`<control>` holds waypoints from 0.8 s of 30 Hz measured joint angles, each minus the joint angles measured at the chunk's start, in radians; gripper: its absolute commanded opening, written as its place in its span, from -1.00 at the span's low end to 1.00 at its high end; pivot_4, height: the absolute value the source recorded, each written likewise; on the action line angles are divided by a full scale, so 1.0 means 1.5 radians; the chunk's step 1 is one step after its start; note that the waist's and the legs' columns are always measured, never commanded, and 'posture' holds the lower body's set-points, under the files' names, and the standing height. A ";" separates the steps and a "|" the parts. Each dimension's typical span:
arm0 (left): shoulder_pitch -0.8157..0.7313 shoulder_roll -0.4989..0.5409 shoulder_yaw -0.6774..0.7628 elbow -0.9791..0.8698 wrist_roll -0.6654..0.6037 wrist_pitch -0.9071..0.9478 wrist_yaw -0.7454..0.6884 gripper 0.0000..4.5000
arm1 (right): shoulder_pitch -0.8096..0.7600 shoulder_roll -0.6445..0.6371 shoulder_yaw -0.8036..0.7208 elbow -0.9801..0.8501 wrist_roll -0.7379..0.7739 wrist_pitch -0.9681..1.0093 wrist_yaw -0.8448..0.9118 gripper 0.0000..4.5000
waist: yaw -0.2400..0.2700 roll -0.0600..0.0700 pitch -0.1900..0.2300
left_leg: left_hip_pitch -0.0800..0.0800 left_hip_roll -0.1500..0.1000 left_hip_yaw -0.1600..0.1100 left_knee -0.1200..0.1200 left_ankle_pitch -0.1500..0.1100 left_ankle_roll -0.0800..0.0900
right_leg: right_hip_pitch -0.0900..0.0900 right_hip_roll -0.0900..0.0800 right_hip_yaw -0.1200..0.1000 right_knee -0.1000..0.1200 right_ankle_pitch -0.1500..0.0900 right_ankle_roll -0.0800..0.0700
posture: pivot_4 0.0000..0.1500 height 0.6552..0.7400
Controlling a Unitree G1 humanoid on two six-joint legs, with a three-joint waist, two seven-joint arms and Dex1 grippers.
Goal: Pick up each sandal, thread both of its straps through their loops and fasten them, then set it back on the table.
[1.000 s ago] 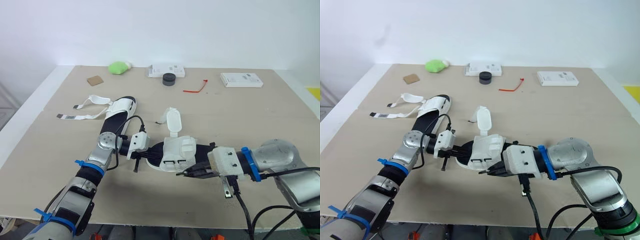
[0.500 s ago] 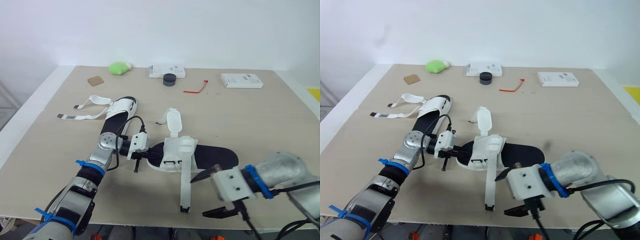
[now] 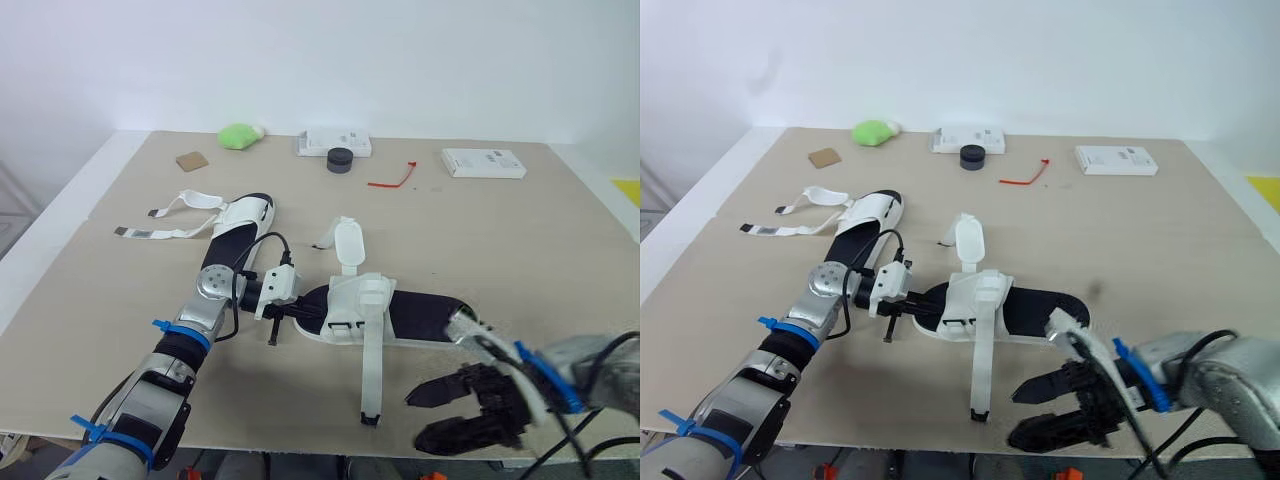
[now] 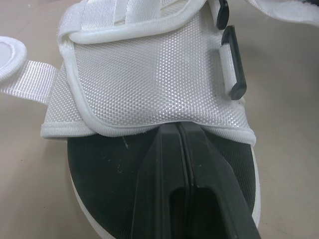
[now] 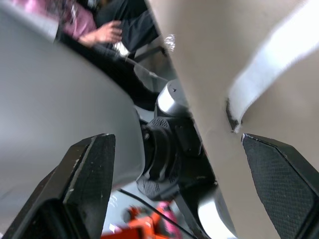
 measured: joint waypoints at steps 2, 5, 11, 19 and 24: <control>0.000 0.001 0.000 0.000 0.000 0.000 0.000 -1.00 | -0.033 0.049 0.002 0.041 0.013 0.026 -0.044 0.94 | 0.000 0.000 0.000 | 0.000 0.000 0.000 0.000 0.000 0.000 | 0.000 0.000 0.000 0.000 0.000 0.000 | 1.00 1.00; -0.001 0.001 -0.002 -0.002 0.000 -0.006 -0.001 -1.00 | -0.082 0.092 0.002 0.089 0.040 0.060 -0.085 0.94 | 0.000 0.001 0.000 | 0.000 0.000 -0.001 0.000 0.000 0.000 | 0.000 0.001 0.000 0.000 0.000 0.000 | 1.00 1.00; -0.011 0.011 -0.018 -0.005 0.011 -0.041 -0.008 -1.00 | -0.124 0.117 0.001 0.114 0.066 0.100 -0.118 0.94 | 0.000 0.001 -0.001 | -0.002 0.000 -0.001 -0.001 -0.001 0.001 | 0.001 0.001 0.000 0.000 -0.001 0.000 | 1.00 1.00; -0.016 0.012 -0.020 -0.005 0.020 -0.047 -0.008 -1.00 | -0.125 0.128 0.013 0.108 0.091 0.123 -0.137 0.94 | 0.000 0.001 -0.001 | -0.002 0.000 -0.002 -0.001 -0.001 0.001 | 0.001 0.002 0.000 0.000 -0.001 0.000 | 1.00 1.00; -0.015 0.011 -0.020 -0.008 0.019 -0.034 -0.009 -1.00 | -0.125 0.139 0.029 0.109 0.087 0.126 -0.163 0.94 | 0.000 0.001 -0.001 | -0.002 0.000 -0.002 -0.001 -0.001 0.001 | 0.000 0.001 0.000 0.000 -0.001 0.000 | 1.00 1.00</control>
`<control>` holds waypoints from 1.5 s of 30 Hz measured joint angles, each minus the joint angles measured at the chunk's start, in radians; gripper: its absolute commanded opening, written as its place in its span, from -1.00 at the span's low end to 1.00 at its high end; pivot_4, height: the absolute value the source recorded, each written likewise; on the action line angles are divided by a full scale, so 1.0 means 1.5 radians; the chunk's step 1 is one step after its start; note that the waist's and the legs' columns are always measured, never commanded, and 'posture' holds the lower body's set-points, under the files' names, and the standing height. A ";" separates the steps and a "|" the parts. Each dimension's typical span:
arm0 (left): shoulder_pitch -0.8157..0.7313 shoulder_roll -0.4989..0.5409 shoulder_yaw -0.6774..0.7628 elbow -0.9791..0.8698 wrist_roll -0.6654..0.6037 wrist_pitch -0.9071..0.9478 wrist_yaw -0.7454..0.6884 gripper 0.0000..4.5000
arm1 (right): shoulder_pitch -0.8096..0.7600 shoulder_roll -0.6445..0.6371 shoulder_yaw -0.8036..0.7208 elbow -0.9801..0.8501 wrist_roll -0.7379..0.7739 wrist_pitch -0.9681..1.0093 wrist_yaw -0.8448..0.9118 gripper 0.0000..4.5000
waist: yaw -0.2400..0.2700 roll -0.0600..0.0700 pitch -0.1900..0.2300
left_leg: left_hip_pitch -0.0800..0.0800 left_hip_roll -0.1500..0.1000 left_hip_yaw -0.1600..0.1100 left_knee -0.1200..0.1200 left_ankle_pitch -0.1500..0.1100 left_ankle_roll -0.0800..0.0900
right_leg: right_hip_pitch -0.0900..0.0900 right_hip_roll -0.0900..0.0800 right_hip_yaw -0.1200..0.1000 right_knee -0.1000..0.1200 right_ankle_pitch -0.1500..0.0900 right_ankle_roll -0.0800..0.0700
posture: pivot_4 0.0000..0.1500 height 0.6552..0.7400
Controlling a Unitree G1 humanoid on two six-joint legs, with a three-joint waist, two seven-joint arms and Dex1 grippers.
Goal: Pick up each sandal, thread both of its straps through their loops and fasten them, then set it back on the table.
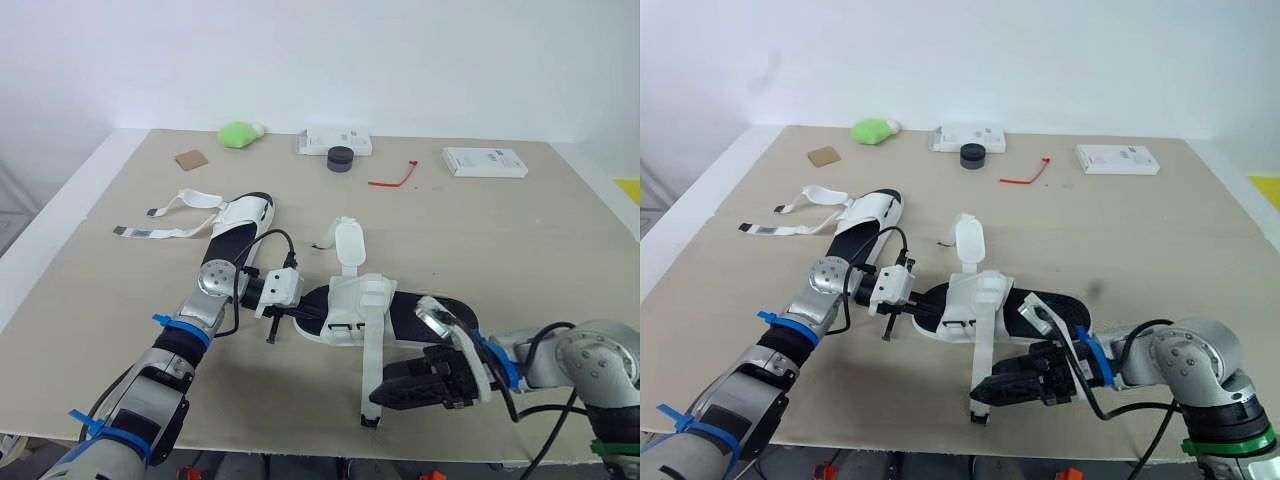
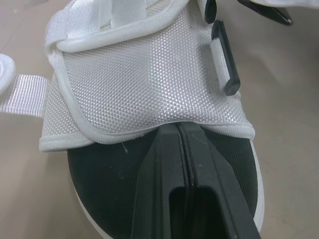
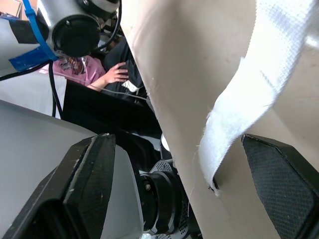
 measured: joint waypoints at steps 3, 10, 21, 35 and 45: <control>0.001 0.001 0.000 0.000 0.001 -0.008 0.001 -1.00 | 0.000 0.016 0.003 0.002 -0.001 0.002 -0.020 0.94 | 0.000 0.000 0.000 | 0.000 0.000 0.000 0.000 0.000 0.000 | 0.000 0.000 0.000 0.000 0.000 0.000 | 1.00 1.00; 0.001 0.001 0.000 0.001 0.005 -0.020 0.002 -1.00 | 0.001 0.038 0.007 0.005 -0.001 0.012 -0.047 0.38 | 0.000 0.000 0.000 | 0.000 0.000 0.000 0.000 0.000 0.000 | 0.000 0.000 0.000 0.000 0.000 0.000 | 1.00 1.00; 0.000 0.002 -0.002 0.001 0.006 -0.024 0.004 -1.00 | -0.015 0.024 0.016 0.006 0.008 0.021 -0.040 -1.00 | 0.000 0.000 0.000 | 0.000 0.000 0.000 0.000 0.000 0.000 | -0.001 0.000 0.000 0.000 0.000 0.000 | 1.00 1.00; -0.002 -0.003 -0.005 0.001 0.006 -0.026 -0.002 -1.00 | -0.343 -0.023 0.042 0.171 -0.027 0.048 0.007 -1.00 | 0.000 0.001 -0.001 | -0.001 0.000 0.000 -0.002 -0.001 0.002 | -0.001 -0.001 0.000 -0.007 0.001 -0.001 | 1.00 1.00; -0.003 -0.009 -0.006 0.003 0.007 -0.033 -0.001 -1.00 | -0.474 -0.016 0.232 0.329 -0.186 -0.003 0.150 -1.00 | 0.001 0.004 -0.001 | -0.003 -0.001 0.000 -0.002 -0.001 0.002 | -0.001 -0.003 -0.001 -0.008 0.001 0.000 | 1.00 1.00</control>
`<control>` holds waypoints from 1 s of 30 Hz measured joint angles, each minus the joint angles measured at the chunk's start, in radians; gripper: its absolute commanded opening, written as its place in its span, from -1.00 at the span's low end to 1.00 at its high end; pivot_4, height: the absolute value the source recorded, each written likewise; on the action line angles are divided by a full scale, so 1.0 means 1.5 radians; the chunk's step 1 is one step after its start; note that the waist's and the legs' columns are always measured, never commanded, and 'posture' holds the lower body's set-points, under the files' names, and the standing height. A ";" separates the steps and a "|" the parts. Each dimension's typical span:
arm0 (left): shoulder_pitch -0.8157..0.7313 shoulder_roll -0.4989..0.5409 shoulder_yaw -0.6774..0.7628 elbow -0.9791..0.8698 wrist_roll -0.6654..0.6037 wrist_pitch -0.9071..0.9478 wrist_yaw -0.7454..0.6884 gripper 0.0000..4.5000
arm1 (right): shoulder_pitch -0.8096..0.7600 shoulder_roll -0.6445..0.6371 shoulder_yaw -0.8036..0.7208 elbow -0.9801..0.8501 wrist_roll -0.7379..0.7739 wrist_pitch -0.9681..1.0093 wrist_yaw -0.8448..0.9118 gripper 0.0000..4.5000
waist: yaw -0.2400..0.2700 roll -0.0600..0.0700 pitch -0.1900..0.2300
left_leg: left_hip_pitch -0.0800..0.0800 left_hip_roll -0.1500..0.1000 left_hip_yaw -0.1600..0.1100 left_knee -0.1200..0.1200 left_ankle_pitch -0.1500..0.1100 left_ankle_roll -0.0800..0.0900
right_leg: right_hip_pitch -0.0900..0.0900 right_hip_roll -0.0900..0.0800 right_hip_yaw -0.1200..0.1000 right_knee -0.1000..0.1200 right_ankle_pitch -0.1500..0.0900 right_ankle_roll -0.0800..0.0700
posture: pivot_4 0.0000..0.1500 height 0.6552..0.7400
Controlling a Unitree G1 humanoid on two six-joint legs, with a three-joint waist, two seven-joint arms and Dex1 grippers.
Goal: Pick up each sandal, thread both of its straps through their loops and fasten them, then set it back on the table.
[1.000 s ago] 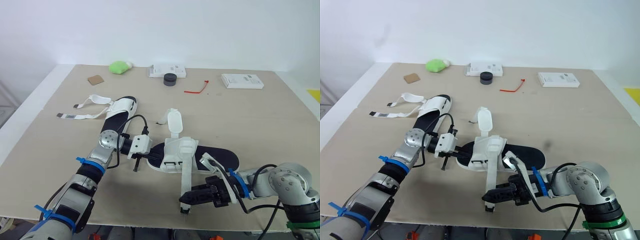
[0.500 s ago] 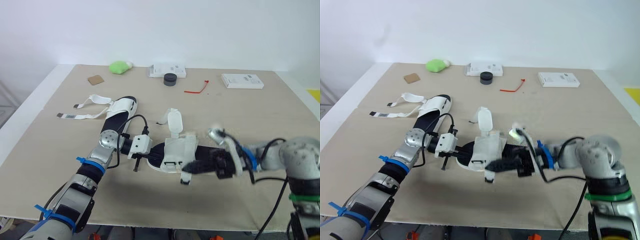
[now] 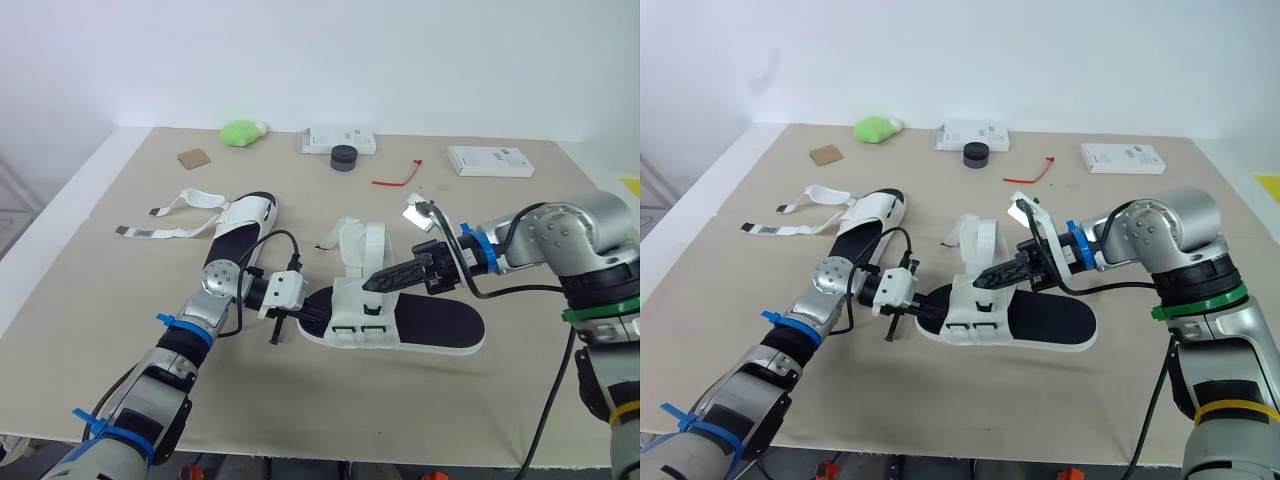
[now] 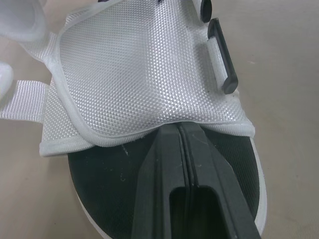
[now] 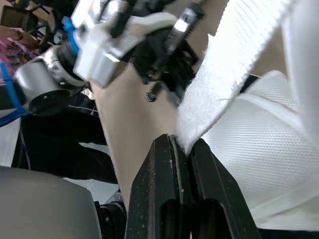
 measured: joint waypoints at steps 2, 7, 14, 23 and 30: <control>0.001 0.000 0.000 -0.001 0.000 0.000 0.001 -1.00 | -0.006 0.000 0.020 0.018 -0.017 0.000 0.026 -1.00 | 0.000 0.000 0.000 | 0.000 0.000 0.000 0.000 0.000 0.000 | 0.000 0.000 0.000 0.000 0.000 0.000 | 1.00 1.00; 0.006 0.001 0.000 -0.002 0.000 0.000 0.010 -1.00 | -0.021 0.001 0.024 0.025 -0.029 0.024 0.064 -1.00 | 0.000 0.001 0.000 | 0.000 0.000 0.000 0.000 0.000 0.000 | 0.000 0.000 0.000 0.000 0.000 0.000 | 1.00 1.00; 0.008 0.002 0.000 -0.003 0.000 -0.001 0.012 -1.00 | -0.046 0.022 0.024 0.071 -0.023 0.079 0.073 -1.00 | 0.000 0.002 -0.001 | 0.000 0.000 0.000 0.001 0.000 0.000 | 0.000 0.000 -0.001 0.000 0.001 0.000 | 1.00 1.00; 0.008 0.001 0.000 -0.003 0.000 -0.001 0.013 -1.00 | -0.060 0.041 0.062 0.152 -0.031 0.081 0.030 -1.00 | 0.000 0.002 -0.001 | 0.000 0.000 0.000 0.001 0.000 0.000 | 0.000 0.000 -0.001 0.000 0.001 0.000 | 1.00 1.00; 0.009 0.000 0.000 -0.003 0.000 -0.001 0.014 -1.00 | -0.071 0.039 0.090 0.170 -0.033 0.078 0.016 -1.00 | 0.000 0.003 -0.002 | 0.000 0.000 0.000 0.001 0.000 0.000 | 0.001 0.000 -0.001 0.000 0.001 0.000 | 1.00 1.00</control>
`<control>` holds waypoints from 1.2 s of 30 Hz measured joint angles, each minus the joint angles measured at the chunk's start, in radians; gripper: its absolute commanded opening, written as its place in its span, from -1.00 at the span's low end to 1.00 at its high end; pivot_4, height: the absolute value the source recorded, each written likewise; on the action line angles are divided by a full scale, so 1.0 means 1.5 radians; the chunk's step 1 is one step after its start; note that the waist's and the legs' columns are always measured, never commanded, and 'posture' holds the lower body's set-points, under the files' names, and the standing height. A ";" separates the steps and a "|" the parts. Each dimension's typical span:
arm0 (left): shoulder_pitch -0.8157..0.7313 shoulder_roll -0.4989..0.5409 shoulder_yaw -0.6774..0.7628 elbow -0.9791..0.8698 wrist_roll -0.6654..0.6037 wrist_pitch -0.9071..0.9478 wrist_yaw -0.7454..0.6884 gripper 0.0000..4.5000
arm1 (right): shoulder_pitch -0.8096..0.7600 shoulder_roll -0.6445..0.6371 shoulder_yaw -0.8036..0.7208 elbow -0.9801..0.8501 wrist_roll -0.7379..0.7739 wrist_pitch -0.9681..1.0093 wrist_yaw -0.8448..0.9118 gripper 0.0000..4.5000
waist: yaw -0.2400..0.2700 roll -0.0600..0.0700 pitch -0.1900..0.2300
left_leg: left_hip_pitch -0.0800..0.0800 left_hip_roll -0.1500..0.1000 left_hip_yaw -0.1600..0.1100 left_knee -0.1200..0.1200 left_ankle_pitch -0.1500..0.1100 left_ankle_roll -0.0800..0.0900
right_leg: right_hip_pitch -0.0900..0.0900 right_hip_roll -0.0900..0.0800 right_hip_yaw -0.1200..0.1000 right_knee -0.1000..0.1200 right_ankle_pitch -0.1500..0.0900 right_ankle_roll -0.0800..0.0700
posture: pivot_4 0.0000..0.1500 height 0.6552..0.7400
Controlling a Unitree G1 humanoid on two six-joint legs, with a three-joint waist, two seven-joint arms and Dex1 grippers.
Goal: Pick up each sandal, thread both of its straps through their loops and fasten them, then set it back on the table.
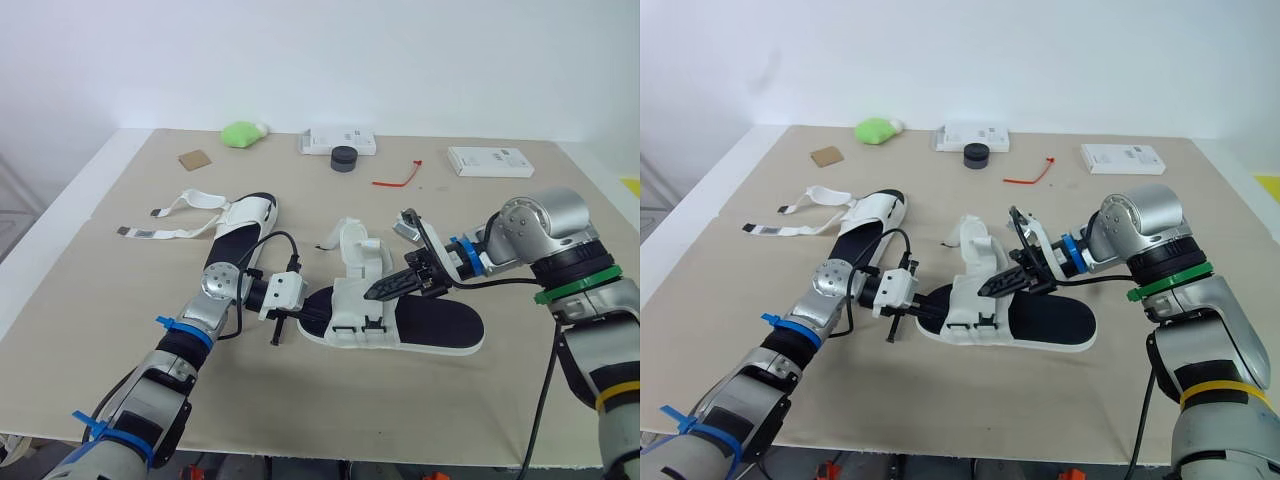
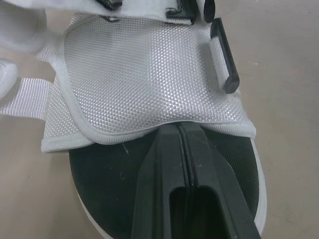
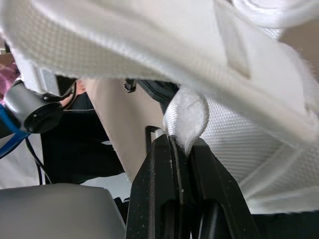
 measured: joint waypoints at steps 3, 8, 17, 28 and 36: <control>0.001 -0.002 0.000 0.000 0.000 0.000 0.001 -1.00 | -0.003 -0.009 0.019 -0.015 -0.004 -0.002 -0.001 -1.00 | 0.001 0.000 0.000 | 0.000 0.000 0.000 0.000 0.000 0.000 | 0.000 0.000 0.000 0.000 0.000 0.000 | 1.00 1.00; 0.001 -0.005 0.000 0.000 0.000 0.000 0.001 -1.00 | -0.002 -0.012 0.035 -0.026 -0.021 -0.005 -0.005 -1.00 | 0.001 0.000 0.000 | 0.000 -0.002 -0.001 0.000 0.000 0.000 | 0.000 -0.001 0.000 0.000 -0.001 0.001 | 1.00 1.00; 0.002 -0.006 0.000 0.000 0.000 0.000 0.007 -1.00 | -0.017 -0.018 0.034 -0.021 0.023 -0.001 0.005 -1.00 | 0.001 0.000 0.000 | -0.001 -0.003 -0.001 0.000 0.000 0.000 | 0.000 -0.002 0.000 0.000 0.000 0.001 | 1.00 1.00; 0.003 -0.006 0.000 0.001 0.000 0.000 0.011 -1.00 | -0.028 -0.040 0.042 -0.024 0.102 0.003 -0.007 -1.00 | 0.001 0.000 0.000 | 0.000 -0.003 -0.001 0.000 0.000 0.001 | 0.000 -0.003 -0.001 0.000 0.000 0.001 | 1.00 1.00; 0.003 -0.006 0.000 0.001 0.000 -0.001 0.011 -1.00 | -0.050 -0.040 0.044 -0.009 0.127 0.003 -0.033 -1.00 | 0.001 0.000 0.000 | -0.001 -0.003 -0.001 0.000 0.000 0.001 | 0.000 -0.004 -0.002 0.000 0.000 0.001 | 1.00 1.00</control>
